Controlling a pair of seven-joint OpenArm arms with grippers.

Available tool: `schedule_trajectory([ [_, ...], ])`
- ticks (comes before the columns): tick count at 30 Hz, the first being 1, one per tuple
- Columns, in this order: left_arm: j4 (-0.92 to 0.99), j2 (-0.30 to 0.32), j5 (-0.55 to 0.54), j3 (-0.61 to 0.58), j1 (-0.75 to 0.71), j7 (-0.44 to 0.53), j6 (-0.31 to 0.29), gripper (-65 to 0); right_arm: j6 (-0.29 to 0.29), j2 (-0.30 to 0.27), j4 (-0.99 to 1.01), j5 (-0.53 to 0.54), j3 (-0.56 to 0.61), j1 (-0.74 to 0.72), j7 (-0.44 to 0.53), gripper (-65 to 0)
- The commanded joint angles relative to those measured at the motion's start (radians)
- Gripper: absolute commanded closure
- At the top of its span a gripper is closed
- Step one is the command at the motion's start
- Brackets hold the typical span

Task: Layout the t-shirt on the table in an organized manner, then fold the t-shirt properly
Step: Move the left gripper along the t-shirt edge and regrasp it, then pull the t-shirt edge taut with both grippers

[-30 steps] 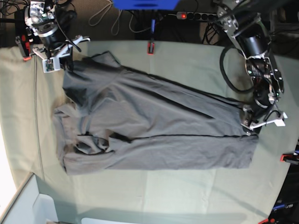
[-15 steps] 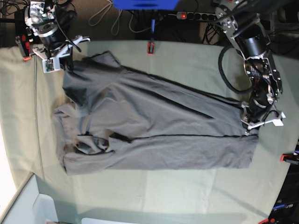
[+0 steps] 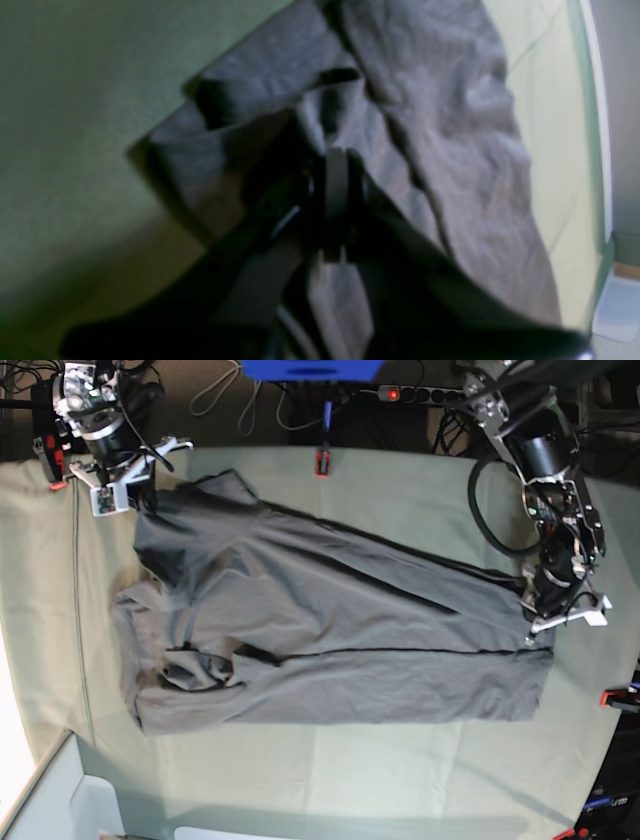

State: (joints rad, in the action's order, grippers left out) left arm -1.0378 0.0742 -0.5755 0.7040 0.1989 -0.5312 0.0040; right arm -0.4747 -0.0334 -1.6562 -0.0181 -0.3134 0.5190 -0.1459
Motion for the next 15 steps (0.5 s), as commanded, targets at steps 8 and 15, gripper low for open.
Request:
schedule_trajectory([
  [8, -0.295, 0.006, -0.010, -0.001, -0.143, 0.004, -0.009, -0.1, 0.000, -0.018, -0.069, 0.013, -0.008, 0.005, 0.027, 0.0],
  [15, -0.399, 0.011, -0.010, -0.002, -0.286, 0.004, -0.009, -0.1, 0.000, -0.018, -0.103, 0.013, -0.010, 0.036, 0.030, 0.0],
])
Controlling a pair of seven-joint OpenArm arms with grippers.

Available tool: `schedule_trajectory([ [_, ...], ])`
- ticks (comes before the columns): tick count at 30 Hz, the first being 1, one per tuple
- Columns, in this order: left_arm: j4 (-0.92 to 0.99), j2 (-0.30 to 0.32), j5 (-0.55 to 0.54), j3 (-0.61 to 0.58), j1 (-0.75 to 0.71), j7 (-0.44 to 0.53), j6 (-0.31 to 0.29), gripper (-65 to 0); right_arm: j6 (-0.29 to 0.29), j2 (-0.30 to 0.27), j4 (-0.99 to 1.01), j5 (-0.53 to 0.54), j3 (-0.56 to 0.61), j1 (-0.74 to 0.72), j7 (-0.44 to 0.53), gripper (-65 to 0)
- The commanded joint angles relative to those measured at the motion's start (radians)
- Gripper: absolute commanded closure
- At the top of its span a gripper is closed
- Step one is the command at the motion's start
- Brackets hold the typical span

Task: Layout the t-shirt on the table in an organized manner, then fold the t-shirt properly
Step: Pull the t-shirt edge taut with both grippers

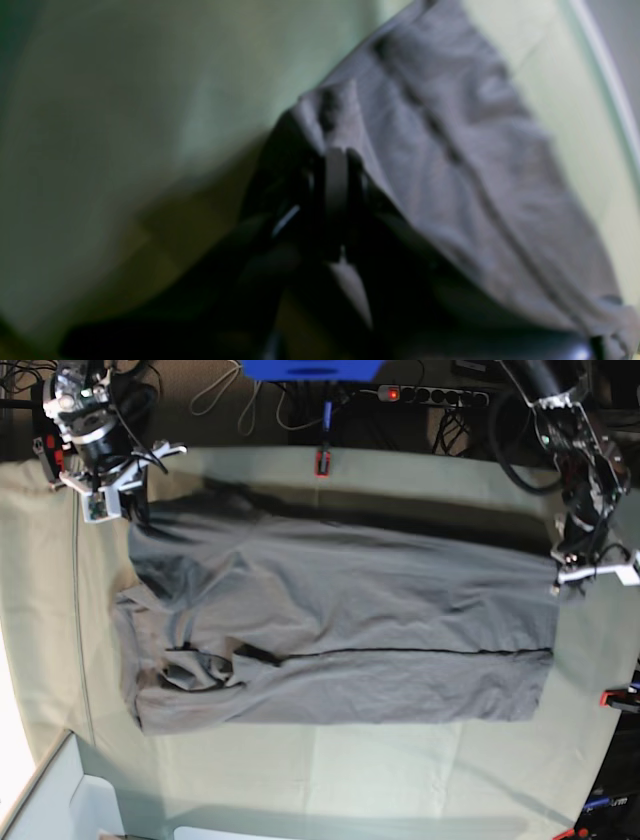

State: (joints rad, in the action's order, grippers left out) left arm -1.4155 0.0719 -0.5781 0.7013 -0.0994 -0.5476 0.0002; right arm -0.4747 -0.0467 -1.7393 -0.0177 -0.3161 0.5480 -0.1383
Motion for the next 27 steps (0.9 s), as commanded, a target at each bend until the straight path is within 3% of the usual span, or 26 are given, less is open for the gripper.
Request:
schedule_trajectory([
  [1, -0.021, 0.013, -0.007, 0.001, 0.000, 0.021, -0.006, -0.2, 0.000, -0.005, -0.020, 0.012, -0.007, 0.010, 0.022, 0.0],
  [11, -0.014, 0.007, -0.007, 0.001, -0.059, 0.019, -0.004, -0.2, -0.005, -0.023, -0.014, 0.014, -0.007, 0.065, 0.024, 0.0],
  [16, -0.023, 0.006, -0.007, 0.001, -0.079, 0.019, 0.002, -0.1, -0.147, 0.000, -0.012, 0.015, -0.067, 0.063, 0.024, 0.0],
  [20, -0.018, 0.012, -0.006, 0.002, -0.079, 0.019, 0.002, -0.1, -0.223, 0.040, -0.014, 0.015, -0.134, 0.051, 0.024, 0.0],
  [27, -0.023, 0.012, -0.004, 0.002, -0.079, 0.019, -0.004, -0.1, -0.223, 0.052, -0.011, 0.012, -0.162, 0.030, 0.021, 0.0],
])
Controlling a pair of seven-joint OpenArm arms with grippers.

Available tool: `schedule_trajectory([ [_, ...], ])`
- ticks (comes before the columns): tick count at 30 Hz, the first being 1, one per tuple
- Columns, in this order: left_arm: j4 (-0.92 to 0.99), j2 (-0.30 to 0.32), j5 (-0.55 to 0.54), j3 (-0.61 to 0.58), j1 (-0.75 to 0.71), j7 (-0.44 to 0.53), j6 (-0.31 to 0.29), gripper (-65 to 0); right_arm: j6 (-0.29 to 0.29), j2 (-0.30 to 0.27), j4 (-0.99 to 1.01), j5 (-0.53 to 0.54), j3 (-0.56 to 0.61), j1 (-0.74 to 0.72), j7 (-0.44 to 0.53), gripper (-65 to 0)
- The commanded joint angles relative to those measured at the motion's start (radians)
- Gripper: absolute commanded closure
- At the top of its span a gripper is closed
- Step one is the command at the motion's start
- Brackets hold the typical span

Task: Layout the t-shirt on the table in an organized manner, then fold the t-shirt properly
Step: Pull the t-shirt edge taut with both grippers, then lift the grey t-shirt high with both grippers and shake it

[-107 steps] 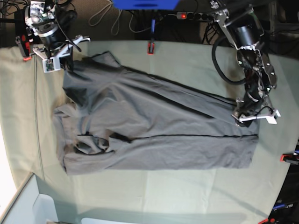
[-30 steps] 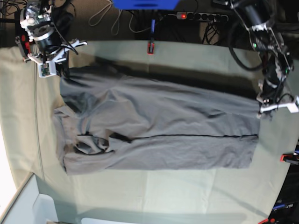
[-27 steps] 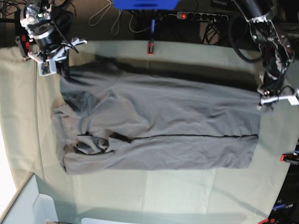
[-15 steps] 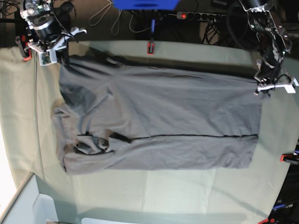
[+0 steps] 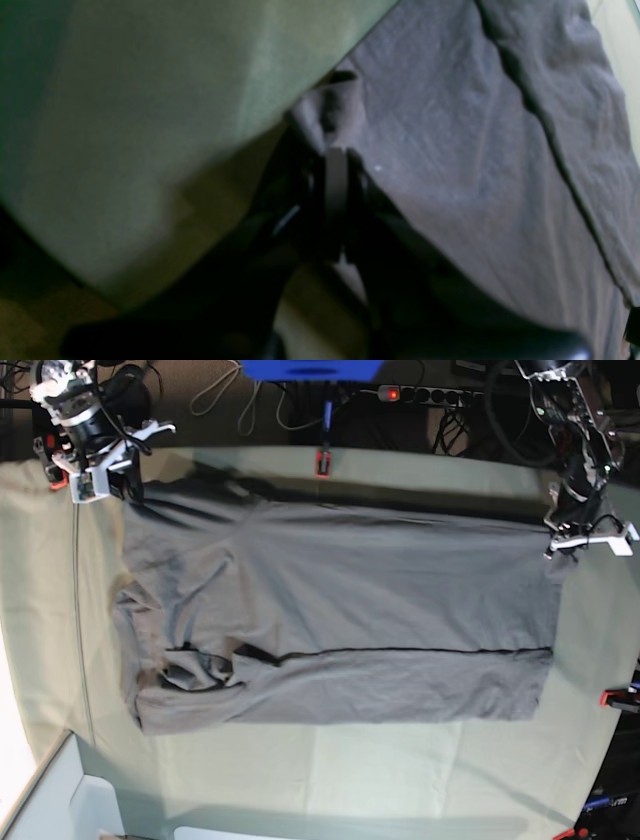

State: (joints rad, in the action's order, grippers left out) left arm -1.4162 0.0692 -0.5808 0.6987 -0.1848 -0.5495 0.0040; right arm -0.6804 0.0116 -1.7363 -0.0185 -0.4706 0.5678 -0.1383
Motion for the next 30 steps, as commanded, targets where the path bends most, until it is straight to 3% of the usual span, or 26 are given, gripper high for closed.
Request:
schedule_trajectory([
  [1, -0.022, 0.014, -0.001, 0.005, 0.003, 0.021, -0.008, -0.1, -0.018, -0.006, -0.014, 0.013, -0.006, 0.011, 0.021, 0.0],
  [8, -0.097, 0.014, -0.003, -0.004, -0.006, 0.022, -0.008, -0.1, -0.018, -0.005, -0.023, 0.013, 0.002, -0.004, 0.022, 0.0],
  [15, -0.139, 0.044, 0.006, -0.050, 0.098, 0.021, -0.008, -0.1, -0.018, -0.006, -0.046, 0.012, 0.008, -0.150, -0.004, 0.0],
  [21, -0.133, 0.073, 0.006, -0.133, 0.198, 0.021, -0.002, -0.1, -0.018, -0.009, -0.046, 0.012, 0.006, -0.378, -0.281, 0.0],
  [28, -0.093, 0.090, 0.008, -0.202, 0.388, 0.021, 0.000, -0.1, -0.018, -0.029, -0.034, 0.010, 0.008, -0.616, -0.450, 0.0],
  [30, -0.056, 0.100, 0.008, -0.238, 0.456, 0.021, 0.001, -0.1, 0.009, -0.066, -0.027, 0.010, 0.014, -0.690, -0.498, 0.0],
])
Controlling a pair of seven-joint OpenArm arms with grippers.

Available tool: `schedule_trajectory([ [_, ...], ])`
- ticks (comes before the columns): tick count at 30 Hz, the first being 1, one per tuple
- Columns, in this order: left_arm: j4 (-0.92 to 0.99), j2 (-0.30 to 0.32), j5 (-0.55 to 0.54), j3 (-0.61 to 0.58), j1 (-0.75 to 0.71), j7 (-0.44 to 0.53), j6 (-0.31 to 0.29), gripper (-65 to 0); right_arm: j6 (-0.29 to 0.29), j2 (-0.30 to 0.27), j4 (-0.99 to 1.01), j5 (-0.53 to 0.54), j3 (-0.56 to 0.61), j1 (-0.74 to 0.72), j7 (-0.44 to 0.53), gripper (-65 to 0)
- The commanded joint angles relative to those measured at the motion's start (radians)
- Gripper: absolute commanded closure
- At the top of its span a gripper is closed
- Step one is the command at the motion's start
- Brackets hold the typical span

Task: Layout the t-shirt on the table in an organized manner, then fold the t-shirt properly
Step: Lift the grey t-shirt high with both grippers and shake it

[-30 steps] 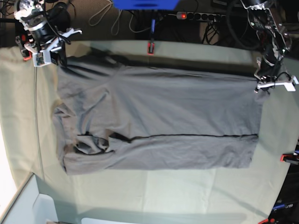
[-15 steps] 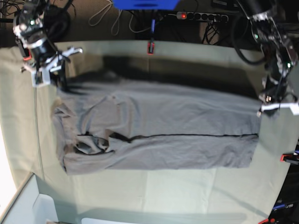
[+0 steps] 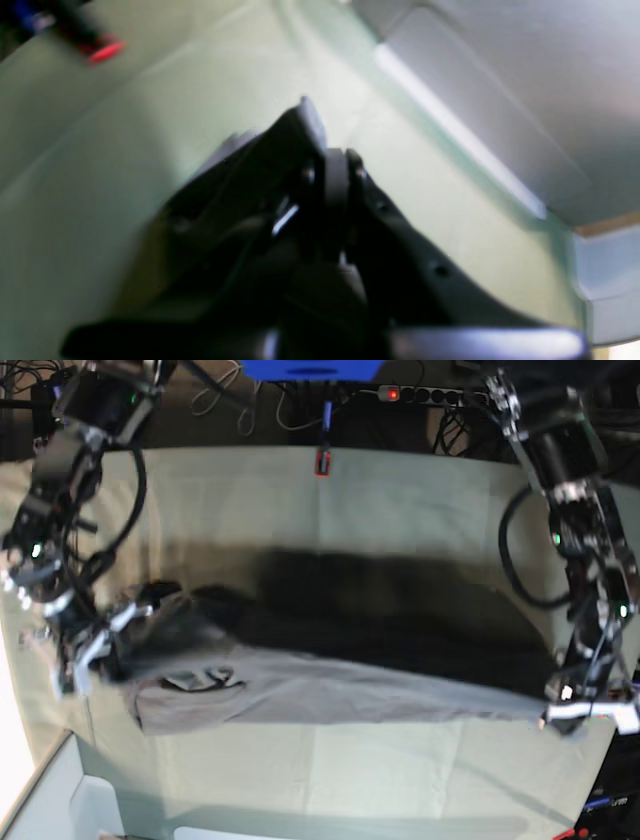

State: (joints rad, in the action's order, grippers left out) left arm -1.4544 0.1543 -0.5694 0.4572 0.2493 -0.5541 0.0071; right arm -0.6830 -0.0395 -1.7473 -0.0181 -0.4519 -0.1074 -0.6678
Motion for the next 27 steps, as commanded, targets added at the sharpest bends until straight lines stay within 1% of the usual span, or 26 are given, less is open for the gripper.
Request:
schedule_trajectory([
  [1, 0.004, 0.015, -0.004, -0.011, 0.060, 0.026, -0.002, -0.1, 0.035, -0.024, -0.003, 0.011, 0.000, -0.050, 0.013, 0.0],
  [4, 0.071, 0.017, -0.004, -0.039, 0.169, 0.026, -0.002, -0.1, 0.075, -0.061, 0.048, 0.011, 0.020, -0.163, -0.008, 0.0],
  [8, 0.188, 0.017, -0.004, -0.108, 0.336, 0.030, -0.002, -0.1, 0.116, -0.095, 0.157, 0.011, 0.020, -0.320, 0.000, 0.0],
  [11, 0.280, 0.012, -0.004, -0.165, 0.465, 0.036, -0.002, -0.1, 0.121, -0.133, 0.234, 0.011, 0.038, -0.429, 0.013, 0.0],
  [14, 0.364, 0.004, -0.005, -0.211, 0.592, 0.038, -0.002, -0.1, 0.121, -0.162, 0.295, 0.011, 0.040, -0.529, 0.070, 0.0],
  [17, 0.398, 0.003, -0.010, -0.263, 0.692, 0.038, -0.002, -0.1, 0.119, -0.179, 0.312, 0.011, 0.040, -0.627, 0.104, 0.0],
  [22, 0.404, 0.003, -0.007, -0.308, 0.818, 0.038, -0.002, -0.1, 0.118, -0.187, 0.310, 0.013, 0.040, -0.760, 0.148, 0.0],
  [24, 0.404, 0.001, -0.011, -0.308, 0.842, 0.038, -0.002, -0.1, 0.118, -0.187, 0.301, 0.013, 0.040, -0.785, 0.156, 0.0],
  [27, 0.403, -0.008, -0.013, -0.305, 0.841, 0.038, -0.002, -0.1, 0.118, -0.187, 0.255, 0.013, 0.038, -0.777, 0.151, 0.0],
])
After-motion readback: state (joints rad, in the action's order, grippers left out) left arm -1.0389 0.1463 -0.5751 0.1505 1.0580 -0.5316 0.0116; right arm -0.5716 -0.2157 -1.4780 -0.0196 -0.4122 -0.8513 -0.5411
